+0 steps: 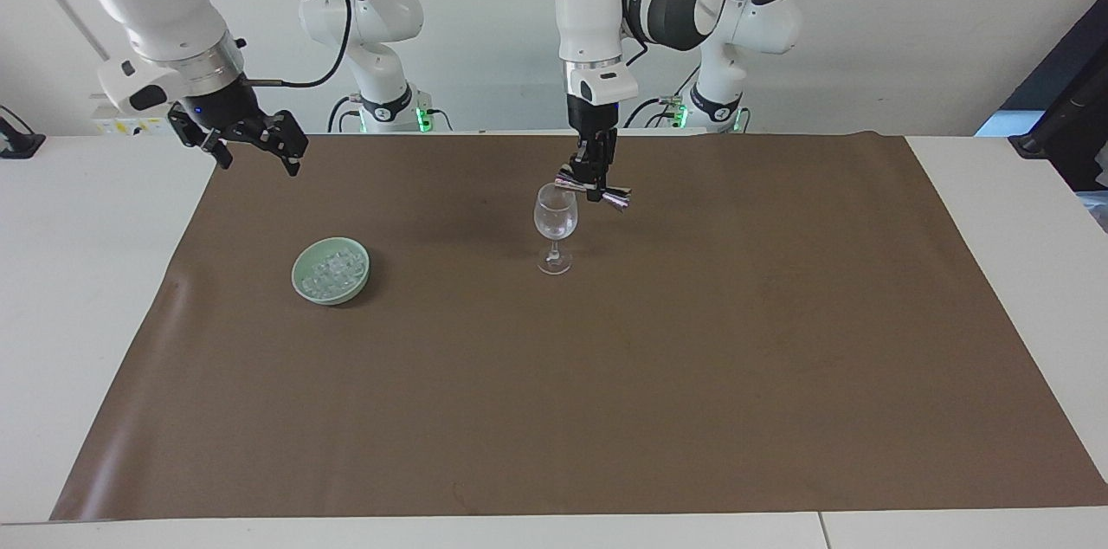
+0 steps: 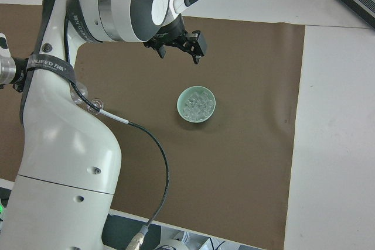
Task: Pour wine and add ice with both arms
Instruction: 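Tilt the silver cup with the left gripper to pour into the glass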
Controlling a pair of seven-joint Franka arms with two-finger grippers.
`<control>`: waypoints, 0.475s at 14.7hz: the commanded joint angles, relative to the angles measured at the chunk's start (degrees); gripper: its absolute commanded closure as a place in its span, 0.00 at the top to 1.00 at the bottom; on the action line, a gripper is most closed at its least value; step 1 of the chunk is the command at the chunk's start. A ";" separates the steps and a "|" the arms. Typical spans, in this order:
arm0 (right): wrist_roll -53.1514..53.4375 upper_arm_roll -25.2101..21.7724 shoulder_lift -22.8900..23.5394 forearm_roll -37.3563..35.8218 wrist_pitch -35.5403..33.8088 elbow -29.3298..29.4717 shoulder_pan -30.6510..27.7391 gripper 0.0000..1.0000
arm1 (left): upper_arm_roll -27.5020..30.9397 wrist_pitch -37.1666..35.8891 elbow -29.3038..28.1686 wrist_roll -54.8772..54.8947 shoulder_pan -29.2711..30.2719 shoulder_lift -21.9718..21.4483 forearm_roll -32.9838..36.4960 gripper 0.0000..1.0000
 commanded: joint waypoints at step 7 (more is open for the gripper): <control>0.73 0.33 -0.96 0.16 0.33 -0.79 0.16 1.00 | 0.75 -0.92 1.31 0.68 4.56 0.22 -15.53 0.00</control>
